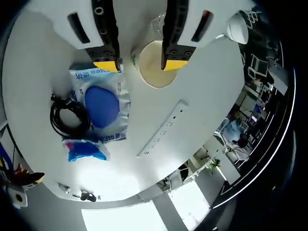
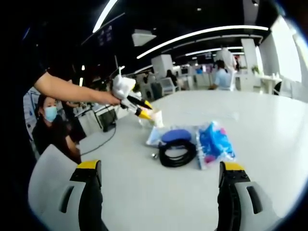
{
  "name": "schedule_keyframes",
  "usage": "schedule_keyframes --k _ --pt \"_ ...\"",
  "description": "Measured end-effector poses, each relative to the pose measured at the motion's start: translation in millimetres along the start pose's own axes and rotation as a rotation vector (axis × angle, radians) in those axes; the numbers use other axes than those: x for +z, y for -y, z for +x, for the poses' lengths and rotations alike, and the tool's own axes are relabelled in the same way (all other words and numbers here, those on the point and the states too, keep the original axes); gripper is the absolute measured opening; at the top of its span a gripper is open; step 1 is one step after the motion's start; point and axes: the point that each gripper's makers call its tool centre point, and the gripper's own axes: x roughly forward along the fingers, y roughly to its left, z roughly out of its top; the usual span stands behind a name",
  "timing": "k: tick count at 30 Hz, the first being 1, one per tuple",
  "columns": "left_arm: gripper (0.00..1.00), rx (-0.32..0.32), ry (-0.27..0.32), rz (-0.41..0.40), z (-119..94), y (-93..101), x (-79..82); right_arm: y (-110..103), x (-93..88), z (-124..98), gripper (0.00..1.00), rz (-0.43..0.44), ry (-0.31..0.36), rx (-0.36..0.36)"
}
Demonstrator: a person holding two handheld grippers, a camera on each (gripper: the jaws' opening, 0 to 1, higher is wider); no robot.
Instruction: Arrange the tabletop items into an orderly group along one side of the table until the central work area is clear of visible clutter.
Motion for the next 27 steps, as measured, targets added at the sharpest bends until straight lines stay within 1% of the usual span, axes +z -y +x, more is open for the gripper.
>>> schedule_keyframes --k 3,5,9,12,15,17,23,27 --pt "0.38 0.025 0.011 0.006 -3.4 -1.7 3.8 -0.2 1.1 0.4 0.99 -0.006 -0.002 0.002" --pt "0.39 0.044 0.031 -0.003 -7.2 -3.4 9.2 0.4 2.4 1.0 0.99 -0.006 0.0 0.003" --pt "0.4 0.066 0.055 0.008 -12.6 -5.7 17.2 2.0 3.1 1.5 0.98 -0.01 -0.003 0.002" --pt "0.42 0.081 0.069 -0.009 -16.4 -7.6 21.7 4.7 4.2 0.9 0.97 -0.018 -0.008 -0.001" --pt "0.45 0.09 0.078 -0.019 -19.3 -6.8 24.9 6.9 5.9 0.9 0.95 -0.023 -0.014 -0.002" --pt "0.44 0.09 0.085 -0.022 -21.8 -4.5 27.5 8.9 9.1 0.5 0.92 -0.034 -0.005 -0.008" --pt "0.45 0.095 0.102 -0.034 -31.0 0.9 32.5 11.5 9.5 2.7 0.89 -0.046 -0.012 -0.007" --pt "0.44 0.095 0.098 -0.036 -35.5 7.4 33.3 12.1 10.7 5.5 0.85 -0.053 -0.016 -0.008"
